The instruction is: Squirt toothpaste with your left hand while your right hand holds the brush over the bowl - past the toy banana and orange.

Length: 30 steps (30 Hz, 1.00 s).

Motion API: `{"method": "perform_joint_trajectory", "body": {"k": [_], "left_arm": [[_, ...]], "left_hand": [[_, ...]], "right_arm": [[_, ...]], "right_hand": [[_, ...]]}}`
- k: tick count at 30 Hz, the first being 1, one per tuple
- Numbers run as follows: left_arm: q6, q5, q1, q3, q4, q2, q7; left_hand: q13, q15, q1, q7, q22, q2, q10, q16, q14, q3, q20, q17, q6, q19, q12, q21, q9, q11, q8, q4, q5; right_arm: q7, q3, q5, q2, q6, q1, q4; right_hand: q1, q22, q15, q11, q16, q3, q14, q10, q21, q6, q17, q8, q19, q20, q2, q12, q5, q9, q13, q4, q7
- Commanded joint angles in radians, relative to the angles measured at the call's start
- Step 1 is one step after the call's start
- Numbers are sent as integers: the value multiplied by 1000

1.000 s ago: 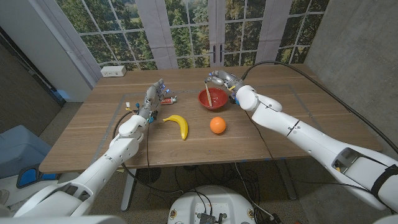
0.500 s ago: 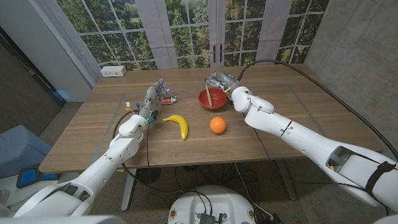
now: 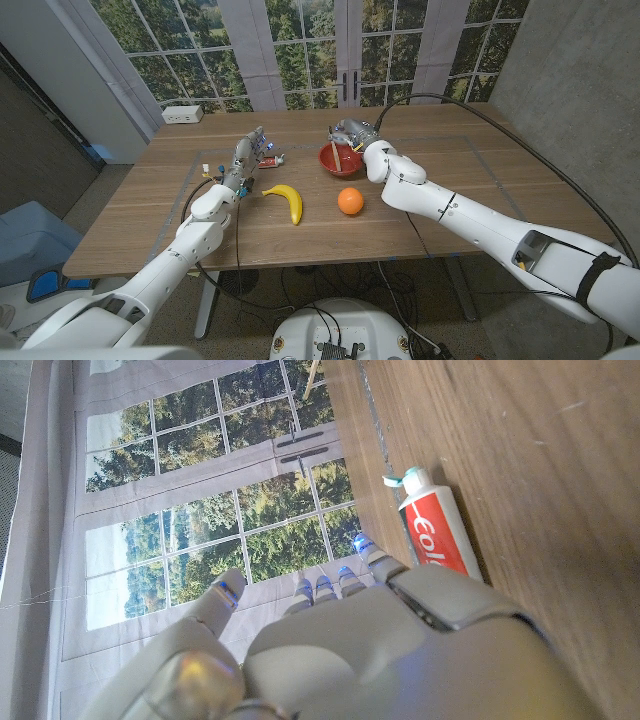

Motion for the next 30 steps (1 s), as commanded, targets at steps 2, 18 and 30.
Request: {"method": "perform_joint_trajectory", "body": {"k": [2,18,30], "left_arm": [[0,-3,0,-4,4,2,-3],[4,-4,-4,-4,7,5,-8],[4,-2,-9,-3,10,6,-12]], "left_hand": [[4,-12,-8,-3,4,69,4,4,7,3,-18,3,5,7,3,-3,5,1,1,-8,-1],[4,-12,-8,-1,4,69,4,4,7,3,-19,4,6,7,2,-5,5,1,1,-7,-1],[4,-11,-9,-1,4,69,5,4,7,3,-20,3,7,8,2,-6,5,1,1,-7,-1]], "right_arm": [[-18,-59,-72,36,-55,28,45],[-7,-106,-110,81,-129,57,102],[-3,-158,-142,116,-192,90,161]], "right_hand": [[51,4,-64,-9,25,-10,25,37,16,47,17,20,21,1,-17,20,-8,5,9,-3,-7],[127,3,-71,-14,56,-27,51,68,27,83,41,27,41,-1,-63,31,-9,5,20,2,-6],[130,5,-79,-20,78,-57,65,104,33,117,63,35,49,-2,-92,46,-3,6,30,14,-10]]}}
